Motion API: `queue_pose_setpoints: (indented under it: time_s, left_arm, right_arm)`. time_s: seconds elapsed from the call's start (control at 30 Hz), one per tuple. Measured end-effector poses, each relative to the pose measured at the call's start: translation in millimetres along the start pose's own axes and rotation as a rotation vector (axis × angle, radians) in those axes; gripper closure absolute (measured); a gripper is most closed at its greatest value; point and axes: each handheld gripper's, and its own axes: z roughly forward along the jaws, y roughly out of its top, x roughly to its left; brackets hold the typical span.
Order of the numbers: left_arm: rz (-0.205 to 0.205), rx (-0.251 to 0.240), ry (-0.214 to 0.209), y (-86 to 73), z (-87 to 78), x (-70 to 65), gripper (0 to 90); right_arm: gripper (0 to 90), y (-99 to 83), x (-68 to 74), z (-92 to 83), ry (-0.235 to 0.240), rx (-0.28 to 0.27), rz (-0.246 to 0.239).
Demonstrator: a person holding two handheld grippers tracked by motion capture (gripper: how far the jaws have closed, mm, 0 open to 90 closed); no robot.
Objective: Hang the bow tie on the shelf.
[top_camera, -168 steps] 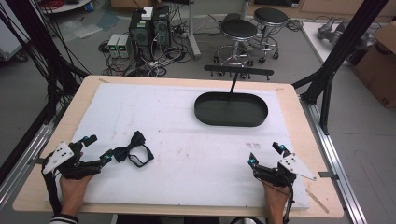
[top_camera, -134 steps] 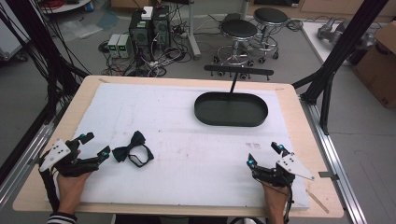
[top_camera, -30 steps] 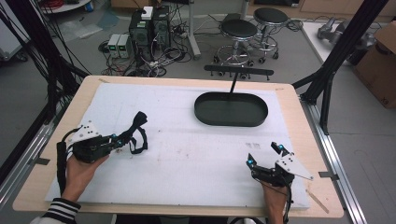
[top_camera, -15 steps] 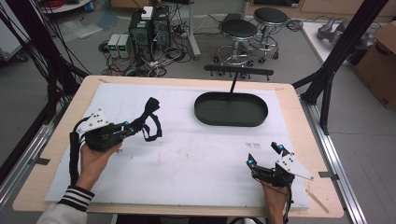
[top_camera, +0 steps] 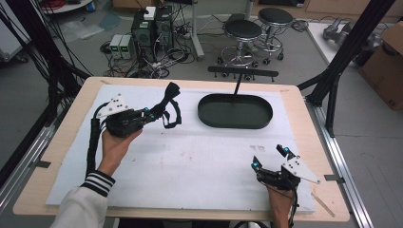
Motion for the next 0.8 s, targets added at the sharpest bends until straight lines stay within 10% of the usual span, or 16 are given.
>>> queue_pose_setpoints:
  time_s: [0.8]
  left_arm:
    - [0.037,-0.023,-0.071,66.5,100.0,5.1,85.2]
  right_arm:
    - [3.1,-0.3,-1.3,-0.7,0.004,-0.007,0.018]
